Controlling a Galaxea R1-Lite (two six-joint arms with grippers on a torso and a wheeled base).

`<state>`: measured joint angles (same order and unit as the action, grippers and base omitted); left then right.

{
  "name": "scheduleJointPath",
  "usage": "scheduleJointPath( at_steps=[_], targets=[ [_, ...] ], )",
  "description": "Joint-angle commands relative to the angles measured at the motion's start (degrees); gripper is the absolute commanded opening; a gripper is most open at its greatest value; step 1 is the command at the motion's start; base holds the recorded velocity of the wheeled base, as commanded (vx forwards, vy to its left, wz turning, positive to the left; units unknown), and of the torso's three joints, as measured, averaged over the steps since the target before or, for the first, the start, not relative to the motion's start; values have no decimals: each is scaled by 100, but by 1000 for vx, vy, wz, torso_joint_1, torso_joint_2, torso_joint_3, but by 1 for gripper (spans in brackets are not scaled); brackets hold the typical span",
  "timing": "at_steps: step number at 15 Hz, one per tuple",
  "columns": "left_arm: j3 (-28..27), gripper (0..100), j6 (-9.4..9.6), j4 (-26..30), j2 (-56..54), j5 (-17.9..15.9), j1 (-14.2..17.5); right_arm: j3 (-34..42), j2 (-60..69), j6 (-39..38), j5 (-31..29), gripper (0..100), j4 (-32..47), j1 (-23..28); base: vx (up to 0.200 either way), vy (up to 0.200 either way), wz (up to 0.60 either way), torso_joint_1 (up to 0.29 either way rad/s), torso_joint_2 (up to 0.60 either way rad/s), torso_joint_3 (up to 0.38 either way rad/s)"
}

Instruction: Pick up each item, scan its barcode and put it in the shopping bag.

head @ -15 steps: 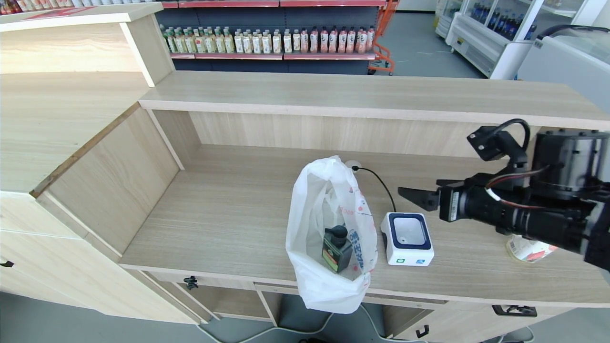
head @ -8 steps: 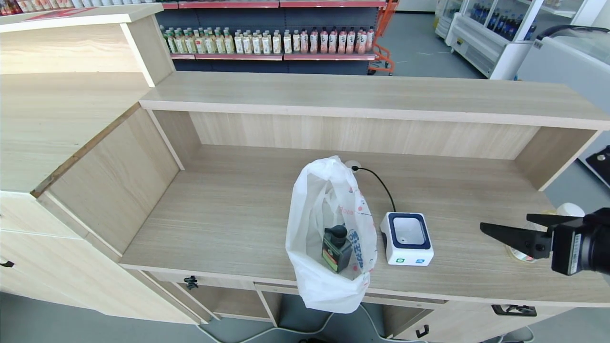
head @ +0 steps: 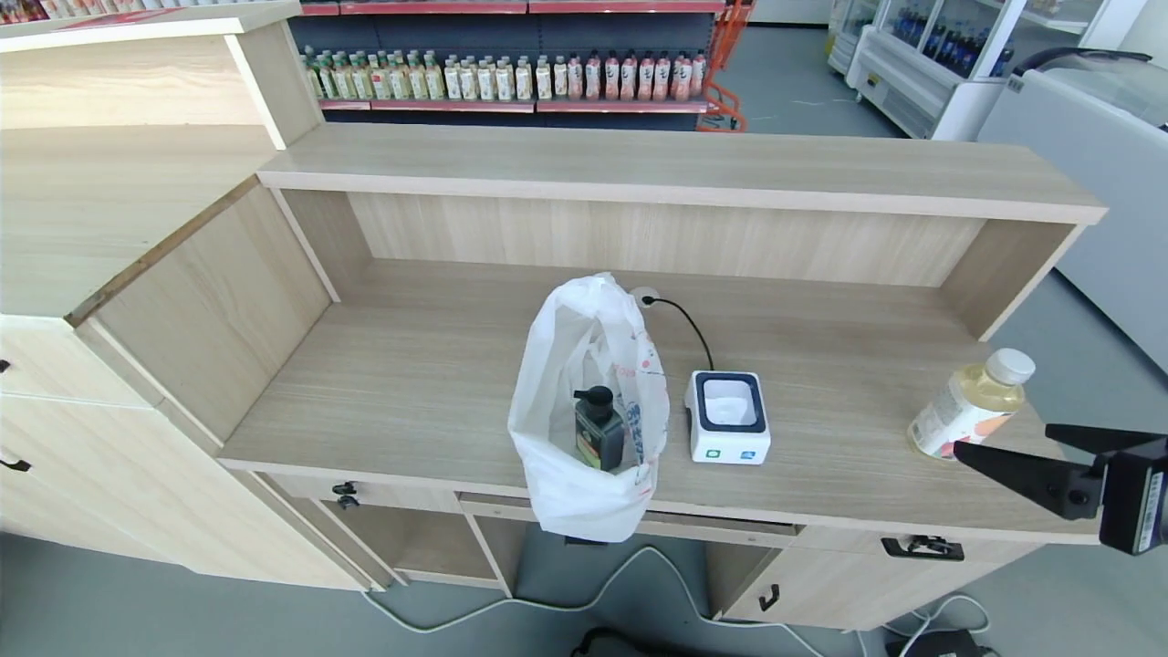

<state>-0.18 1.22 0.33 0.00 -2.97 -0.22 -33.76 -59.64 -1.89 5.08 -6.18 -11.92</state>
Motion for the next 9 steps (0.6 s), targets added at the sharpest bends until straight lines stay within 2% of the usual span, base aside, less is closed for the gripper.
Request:
scheduleJointPath(
  at_steps=[1,2,9],
  targets=[
    [1,0,10,2,9,-1,4,53,5,-4,1,100,-6,32,-200,-200,0,2,-2,2],
    [1,0,1,2,9,-1,4,62,-4,-4,1,100,-6,32,-200,-200,0,-2,2,2],
    [1,0,54,-15,35,-1,4,238,13,-13,10,100,-41,41,0,-200,0,3,0,3]
  ],
)
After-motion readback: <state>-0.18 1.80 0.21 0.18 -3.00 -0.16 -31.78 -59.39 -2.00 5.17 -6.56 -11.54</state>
